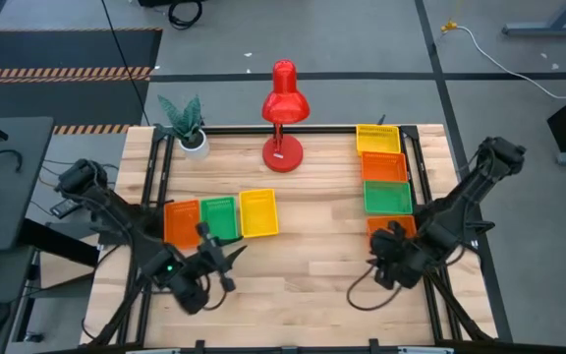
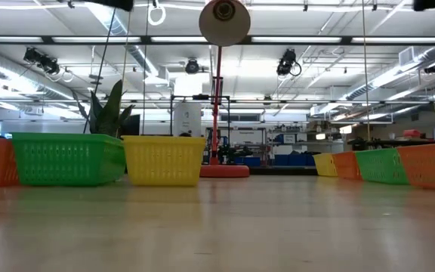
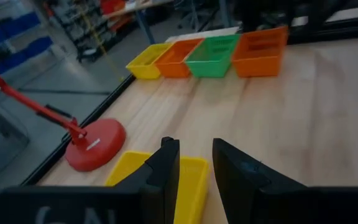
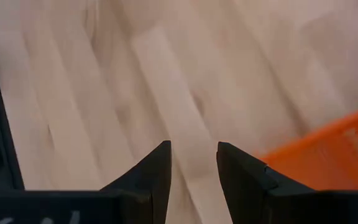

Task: Stack baskets by color
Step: Stack the bottom right orange bin on the left orange bin

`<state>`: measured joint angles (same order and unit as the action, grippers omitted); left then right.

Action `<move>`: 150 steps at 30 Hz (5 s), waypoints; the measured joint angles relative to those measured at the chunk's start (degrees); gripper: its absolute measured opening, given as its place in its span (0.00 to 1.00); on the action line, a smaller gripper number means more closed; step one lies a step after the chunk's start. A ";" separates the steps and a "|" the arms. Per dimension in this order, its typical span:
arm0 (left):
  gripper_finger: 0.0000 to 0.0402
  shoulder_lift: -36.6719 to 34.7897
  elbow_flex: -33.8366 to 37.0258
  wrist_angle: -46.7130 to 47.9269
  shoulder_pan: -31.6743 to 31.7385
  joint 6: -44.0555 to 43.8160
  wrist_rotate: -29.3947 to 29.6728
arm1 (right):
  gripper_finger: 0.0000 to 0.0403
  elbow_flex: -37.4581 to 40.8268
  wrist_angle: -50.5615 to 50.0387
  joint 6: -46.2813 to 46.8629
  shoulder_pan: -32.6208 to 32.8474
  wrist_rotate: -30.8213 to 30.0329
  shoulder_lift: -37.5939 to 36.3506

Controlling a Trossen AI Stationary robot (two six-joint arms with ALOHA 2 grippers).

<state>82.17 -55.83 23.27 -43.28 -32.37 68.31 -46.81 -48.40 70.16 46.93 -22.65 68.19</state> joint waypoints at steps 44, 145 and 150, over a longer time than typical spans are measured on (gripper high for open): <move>0.26 3.21 0.00 -4.90 9.11 4.54 -13.68 | 0.26 5.74 -5.22 -20.01 -3.39 4.44 11.45; 0.01 16.02 -32.02 62.64 9.24 -6.27 -33.97 | 0.28 -3.50 30.57 -49.10 4.48 -10.96 11.38; 0.01 2.87 -14.03 59.16 9.33 -17.29 -41.08 | 0.28 -2.50 30.71 -48.85 4.47 -10.98 11.38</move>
<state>85.04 -69.87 82.43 -33.95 -49.66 27.23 -49.31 -17.69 21.31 51.40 -33.63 79.57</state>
